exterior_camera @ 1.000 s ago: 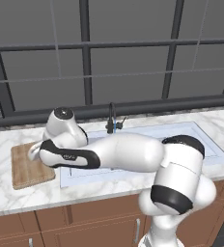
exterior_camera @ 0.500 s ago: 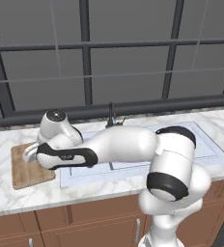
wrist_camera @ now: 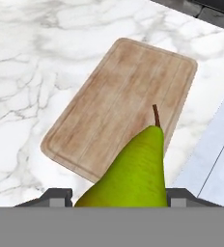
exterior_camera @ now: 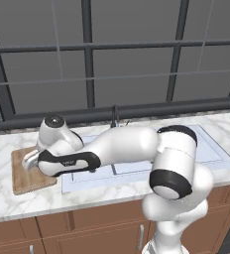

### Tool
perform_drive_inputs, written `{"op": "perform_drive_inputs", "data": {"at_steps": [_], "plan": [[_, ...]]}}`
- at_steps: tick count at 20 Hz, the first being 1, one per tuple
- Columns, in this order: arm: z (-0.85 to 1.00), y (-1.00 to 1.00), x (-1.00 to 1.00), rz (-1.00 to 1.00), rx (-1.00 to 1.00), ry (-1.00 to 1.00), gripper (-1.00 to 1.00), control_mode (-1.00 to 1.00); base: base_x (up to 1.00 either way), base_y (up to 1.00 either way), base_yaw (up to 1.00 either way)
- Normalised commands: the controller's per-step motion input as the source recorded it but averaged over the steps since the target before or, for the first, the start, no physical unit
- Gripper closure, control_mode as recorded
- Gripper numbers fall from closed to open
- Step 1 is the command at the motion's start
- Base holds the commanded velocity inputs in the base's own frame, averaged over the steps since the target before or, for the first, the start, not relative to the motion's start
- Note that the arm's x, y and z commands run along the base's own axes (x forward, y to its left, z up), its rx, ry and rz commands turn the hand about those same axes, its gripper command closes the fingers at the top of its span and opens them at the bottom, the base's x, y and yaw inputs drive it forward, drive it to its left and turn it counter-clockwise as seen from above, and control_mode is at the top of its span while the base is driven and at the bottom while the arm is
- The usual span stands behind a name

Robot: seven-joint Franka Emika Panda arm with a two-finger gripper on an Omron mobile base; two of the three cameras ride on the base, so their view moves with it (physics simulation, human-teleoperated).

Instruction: Pick the pear from the sink and place it on the cutting board to airdry. Then turn off the sink faucet.

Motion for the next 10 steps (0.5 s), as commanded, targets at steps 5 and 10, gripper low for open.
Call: {"op": "perform_drive_inputs", "data": {"at_steps": [5, 10], "plan": [[-0.14, 0.0, 0.0, 0.0, 0.0, 0.0, 1.0, -1.0, 0.0, 0.0, 0.0], [-0.17, 0.02, 0.0, 0.0, 0.0, 0.0, 1.0, -1.0, 0.0, 0.0, 0.0]]}}
